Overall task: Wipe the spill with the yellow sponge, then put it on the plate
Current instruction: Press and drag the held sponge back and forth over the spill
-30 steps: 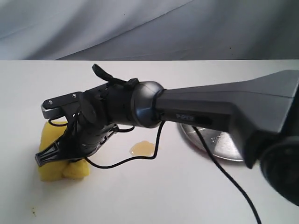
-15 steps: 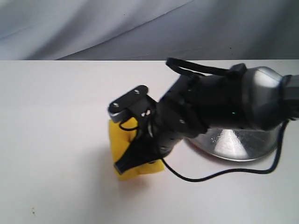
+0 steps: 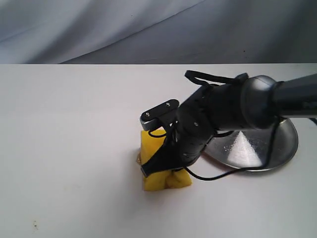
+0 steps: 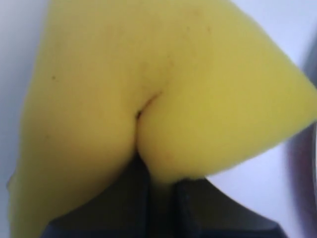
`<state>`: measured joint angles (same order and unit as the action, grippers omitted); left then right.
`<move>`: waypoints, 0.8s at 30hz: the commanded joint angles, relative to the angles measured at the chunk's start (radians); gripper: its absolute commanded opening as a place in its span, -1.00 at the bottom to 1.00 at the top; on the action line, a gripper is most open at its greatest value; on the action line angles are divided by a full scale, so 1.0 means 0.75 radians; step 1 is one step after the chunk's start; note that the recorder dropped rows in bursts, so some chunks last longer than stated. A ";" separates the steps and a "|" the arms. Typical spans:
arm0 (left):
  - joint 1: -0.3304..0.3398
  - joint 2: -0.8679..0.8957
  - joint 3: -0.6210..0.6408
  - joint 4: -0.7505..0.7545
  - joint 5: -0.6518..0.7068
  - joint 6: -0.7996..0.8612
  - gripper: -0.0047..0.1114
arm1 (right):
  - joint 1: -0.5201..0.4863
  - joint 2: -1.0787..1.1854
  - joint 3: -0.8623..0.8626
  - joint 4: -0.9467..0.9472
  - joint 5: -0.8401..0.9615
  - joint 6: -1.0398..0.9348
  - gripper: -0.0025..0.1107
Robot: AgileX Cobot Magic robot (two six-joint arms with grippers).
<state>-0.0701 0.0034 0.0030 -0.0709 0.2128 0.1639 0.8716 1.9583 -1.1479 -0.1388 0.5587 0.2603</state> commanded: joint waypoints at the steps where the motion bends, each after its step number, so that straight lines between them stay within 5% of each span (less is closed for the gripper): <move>1: 0.001 -0.005 -0.004 0.003 -0.009 -0.007 -0.92 | -0.003 0.213 -0.236 0.002 0.101 -0.013 -0.96; 13: 0.001 -0.005 -0.004 0.003 -0.009 -0.007 -0.92 | -0.003 0.552 -0.941 0.185 0.490 -0.189 -0.96; 24: 0.001 -0.005 -0.004 0.003 -0.009 -0.007 -0.92 | 0.101 0.556 -0.925 0.304 0.584 -0.302 -0.96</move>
<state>-0.0701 0.0034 0.0030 -0.0709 0.2128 0.1639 0.9083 2.3615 -1.8820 0.0354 0.9468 0.0548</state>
